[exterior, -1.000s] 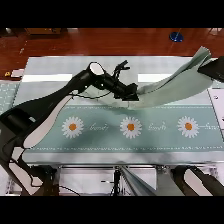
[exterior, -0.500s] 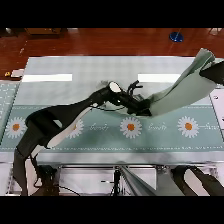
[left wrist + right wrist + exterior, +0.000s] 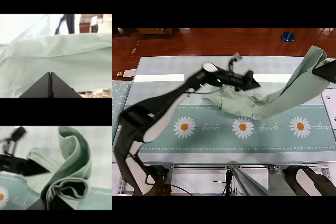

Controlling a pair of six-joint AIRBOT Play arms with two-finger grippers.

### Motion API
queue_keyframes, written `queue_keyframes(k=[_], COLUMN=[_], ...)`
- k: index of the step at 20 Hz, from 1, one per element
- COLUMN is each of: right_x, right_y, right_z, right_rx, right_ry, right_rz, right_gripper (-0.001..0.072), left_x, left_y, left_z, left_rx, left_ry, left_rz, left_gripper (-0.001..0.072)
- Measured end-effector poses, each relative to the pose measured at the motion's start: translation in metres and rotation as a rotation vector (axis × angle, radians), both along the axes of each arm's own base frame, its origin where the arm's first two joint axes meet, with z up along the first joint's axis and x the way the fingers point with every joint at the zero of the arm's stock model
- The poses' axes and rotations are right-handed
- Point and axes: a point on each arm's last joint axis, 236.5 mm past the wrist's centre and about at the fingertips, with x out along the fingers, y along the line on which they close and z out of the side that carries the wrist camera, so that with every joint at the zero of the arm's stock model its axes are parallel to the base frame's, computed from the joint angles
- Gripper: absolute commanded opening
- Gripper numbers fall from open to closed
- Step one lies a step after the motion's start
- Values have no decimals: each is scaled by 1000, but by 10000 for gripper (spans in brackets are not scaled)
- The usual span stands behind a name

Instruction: Fold the shirts.

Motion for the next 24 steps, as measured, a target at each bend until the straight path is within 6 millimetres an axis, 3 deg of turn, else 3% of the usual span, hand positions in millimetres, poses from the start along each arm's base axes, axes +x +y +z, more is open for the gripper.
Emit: queue_keyframes(k=[3,6,9,12,16,21,22,23,24], right_x=[10,22,35,52,76,96,99,102,103], right_y=[-2,5,24,55,112,204,224,245,264], right_z=[-5,-8,-15,-34,-68,-123,-134,-143,-150], right_rx=[21,82,113,103,109,125,132,153,175], right_ry=[7,16,29,60,104,144,139,132,127], right_rz=[-11,2,35,64,107,169,177,176,176], right_gripper=[24,24,24,24,24,29,139,349,463], left_x=[37,52,55,50,37,25,26,24,24], left_y=[82,168,238,287,317,324,325,324,323], left_z=[62,109,139,157,162,161,162,162,162], left_rx=[14,68,133,183,223,241,240,241,241], left_ry=[-152,-268,-345,-390,-408,-411,-414,-416,-419], left_rz=[73,142,225,276,275,241,242,237,231], left_gripper=[33,33,33,34,34,34,34,34,34])
